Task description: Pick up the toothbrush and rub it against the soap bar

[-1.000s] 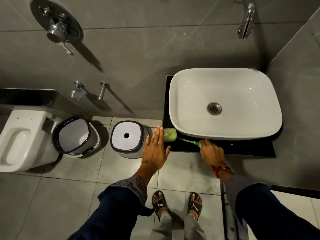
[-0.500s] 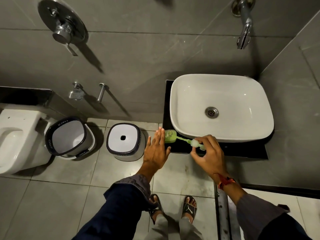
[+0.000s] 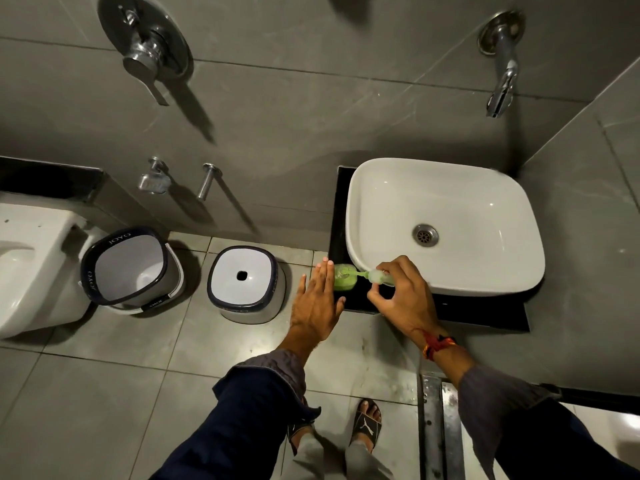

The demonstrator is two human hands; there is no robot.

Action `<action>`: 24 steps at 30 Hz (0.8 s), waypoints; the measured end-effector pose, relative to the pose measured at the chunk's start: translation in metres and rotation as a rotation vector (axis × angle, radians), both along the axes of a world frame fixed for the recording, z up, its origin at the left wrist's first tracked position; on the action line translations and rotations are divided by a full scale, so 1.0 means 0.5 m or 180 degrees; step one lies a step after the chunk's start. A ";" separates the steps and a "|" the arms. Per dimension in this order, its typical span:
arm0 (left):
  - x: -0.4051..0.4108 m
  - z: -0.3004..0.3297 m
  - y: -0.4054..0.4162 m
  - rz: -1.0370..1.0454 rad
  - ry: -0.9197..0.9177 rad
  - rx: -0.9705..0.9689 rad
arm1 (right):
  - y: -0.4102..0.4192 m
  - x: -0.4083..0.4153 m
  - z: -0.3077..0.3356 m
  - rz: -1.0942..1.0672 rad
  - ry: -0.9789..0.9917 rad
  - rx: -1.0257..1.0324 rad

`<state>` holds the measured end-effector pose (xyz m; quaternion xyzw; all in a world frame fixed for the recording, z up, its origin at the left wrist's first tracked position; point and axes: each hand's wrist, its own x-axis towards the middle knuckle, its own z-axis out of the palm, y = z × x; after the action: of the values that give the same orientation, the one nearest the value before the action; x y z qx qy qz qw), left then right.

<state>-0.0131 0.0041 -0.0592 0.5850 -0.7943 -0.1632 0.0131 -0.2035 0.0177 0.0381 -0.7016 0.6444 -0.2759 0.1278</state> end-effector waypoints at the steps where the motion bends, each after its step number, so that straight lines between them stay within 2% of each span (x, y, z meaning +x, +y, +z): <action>1: -0.002 -0.001 0.000 0.0005 0.0030 0.0005 | -0.005 0.003 0.000 0.0009 0.0039 0.0040; 6: -0.009 -0.002 0.000 0.0040 0.0145 0.0028 | -0.037 0.026 0.002 0.0219 0.0338 0.0393; 10: -0.006 -0.001 -0.001 0.0052 0.0306 0.0057 | -0.069 0.057 -0.004 0.0387 0.0806 0.0696; 18: 0.005 -0.011 -0.001 0.0002 0.0361 0.0016 | -0.112 0.098 -0.013 0.0832 0.1481 0.0964; 24: 0.005 -0.016 0.000 0.0033 0.0353 -0.0004 | -0.132 0.108 -0.003 0.0982 0.1765 0.1021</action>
<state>-0.0104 0.0041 -0.0675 0.5792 -0.7894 -0.1948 0.0584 -0.1497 -0.0484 0.0368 -0.8099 0.5762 0.0522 0.0968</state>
